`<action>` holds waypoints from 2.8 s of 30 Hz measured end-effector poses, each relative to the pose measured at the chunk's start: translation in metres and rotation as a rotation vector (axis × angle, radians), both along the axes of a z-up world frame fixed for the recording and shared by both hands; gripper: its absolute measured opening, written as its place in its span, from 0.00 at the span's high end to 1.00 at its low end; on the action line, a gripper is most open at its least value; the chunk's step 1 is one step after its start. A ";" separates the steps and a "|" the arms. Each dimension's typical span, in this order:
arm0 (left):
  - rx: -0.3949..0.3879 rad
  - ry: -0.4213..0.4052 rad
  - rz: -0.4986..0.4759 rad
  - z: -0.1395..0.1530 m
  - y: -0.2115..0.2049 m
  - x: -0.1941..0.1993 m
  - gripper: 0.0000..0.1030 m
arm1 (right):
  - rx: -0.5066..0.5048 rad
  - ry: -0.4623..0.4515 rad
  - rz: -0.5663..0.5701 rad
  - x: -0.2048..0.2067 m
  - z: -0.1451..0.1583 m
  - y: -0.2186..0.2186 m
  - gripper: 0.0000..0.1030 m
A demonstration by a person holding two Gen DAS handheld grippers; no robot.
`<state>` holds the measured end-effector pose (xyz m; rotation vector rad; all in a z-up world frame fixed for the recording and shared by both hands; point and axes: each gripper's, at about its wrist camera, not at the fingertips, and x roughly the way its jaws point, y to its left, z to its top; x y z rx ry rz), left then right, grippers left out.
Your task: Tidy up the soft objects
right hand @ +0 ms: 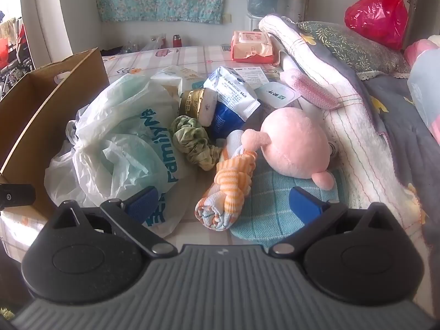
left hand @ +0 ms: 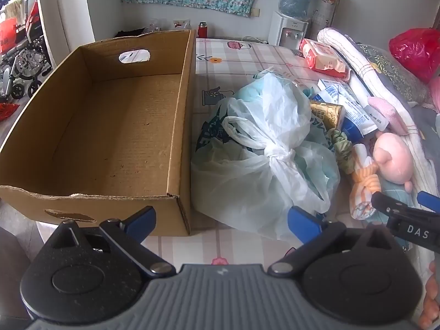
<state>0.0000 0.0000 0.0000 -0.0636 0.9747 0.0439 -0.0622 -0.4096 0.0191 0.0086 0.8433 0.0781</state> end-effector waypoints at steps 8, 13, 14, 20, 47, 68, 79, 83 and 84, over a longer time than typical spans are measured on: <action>-0.014 0.000 -0.004 0.001 0.002 -0.001 0.01 | -0.001 -0.004 0.002 -0.002 0.003 0.001 0.01; -0.022 -0.001 -0.005 0.002 0.001 0.002 0.01 | 0.002 -0.005 0.003 0.000 0.000 0.000 0.01; -0.022 -0.009 -0.007 0.001 0.002 -0.002 0.01 | 0.001 -0.005 0.003 0.000 0.000 0.000 0.01; -0.025 -0.012 -0.007 0.002 0.002 -0.003 0.01 | 0.000 -0.009 0.001 -0.005 0.007 0.001 0.01; -0.033 -0.016 -0.020 0.002 0.003 -0.006 0.01 | -0.003 -0.007 0.005 -0.008 0.006 0.003 0.01; -0.034 -0.016 -0.020 0.001 0.004 -0.006 0.01 | -0.003 -0.006 0.005 -0.008 0.005 0.003 0.01; -0.033 -0.009 -0.019 -0.001 0.006 -0.004 0.01 | 0.000 -0.004 0.004 -0.007 0.004 0.003 0.01; -0.032 -0.009 -0.017 -0.002 0.006 -0.004 0.01 | 0.000 -0.004 0.005 -0.008 0.004 0.002 0.01; -0.031 -0.009 -0.018 -0.002 0.006 -0.004 0.01 | 0.001 -0.003 0.005 -0.007 0.004 0.003 0.01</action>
